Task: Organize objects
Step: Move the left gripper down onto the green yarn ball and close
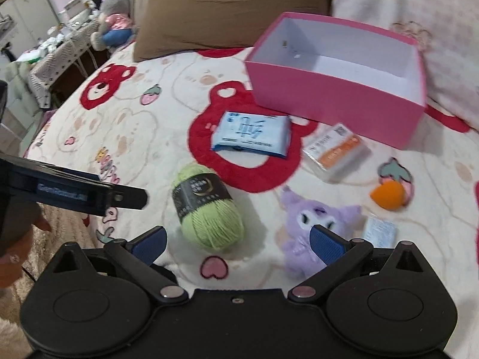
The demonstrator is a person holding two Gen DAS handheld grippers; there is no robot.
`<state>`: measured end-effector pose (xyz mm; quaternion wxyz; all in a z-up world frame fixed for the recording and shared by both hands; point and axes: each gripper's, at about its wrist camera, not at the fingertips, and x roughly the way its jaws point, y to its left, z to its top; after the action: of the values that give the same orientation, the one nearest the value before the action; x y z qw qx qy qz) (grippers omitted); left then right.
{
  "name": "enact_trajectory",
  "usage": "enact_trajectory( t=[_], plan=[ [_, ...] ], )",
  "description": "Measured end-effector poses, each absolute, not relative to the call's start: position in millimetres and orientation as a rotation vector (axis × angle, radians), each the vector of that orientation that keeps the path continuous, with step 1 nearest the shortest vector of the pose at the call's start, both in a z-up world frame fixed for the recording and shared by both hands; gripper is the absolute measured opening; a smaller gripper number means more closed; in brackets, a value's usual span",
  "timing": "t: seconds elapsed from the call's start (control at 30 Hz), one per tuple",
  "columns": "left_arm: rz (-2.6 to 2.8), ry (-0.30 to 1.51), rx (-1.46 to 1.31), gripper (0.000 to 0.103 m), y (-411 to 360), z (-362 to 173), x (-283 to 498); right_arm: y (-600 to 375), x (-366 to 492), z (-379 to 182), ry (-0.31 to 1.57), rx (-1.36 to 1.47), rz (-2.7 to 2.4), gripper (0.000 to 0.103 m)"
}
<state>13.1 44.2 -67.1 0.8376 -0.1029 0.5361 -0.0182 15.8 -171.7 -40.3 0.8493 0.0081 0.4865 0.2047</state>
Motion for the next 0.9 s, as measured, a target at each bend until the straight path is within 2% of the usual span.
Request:
enact_trajectory(
  t=[0.27,0.53,0.67,0.9],
  plan=[
    [-0.051,1.107,-0.311,0.101,53,-81,23,-158,10,-48,0.807,-0.002,0.421,0.103],
    [-0.066,1.128,-0.328,0.101,55,-94,28,-144,23,-74,0.934,-0.102,0.466,0.102],
    [-0.084,1.149,-0.384,0.1,57,-102,32,-138,31,-87,1.008,-0.049,0.481,0.103],
    [-0.071,1.136,-0.459,0.1,62,-113,33,-112,34,-104,1.05,-0.222,0.432,0.103]
  ],
)
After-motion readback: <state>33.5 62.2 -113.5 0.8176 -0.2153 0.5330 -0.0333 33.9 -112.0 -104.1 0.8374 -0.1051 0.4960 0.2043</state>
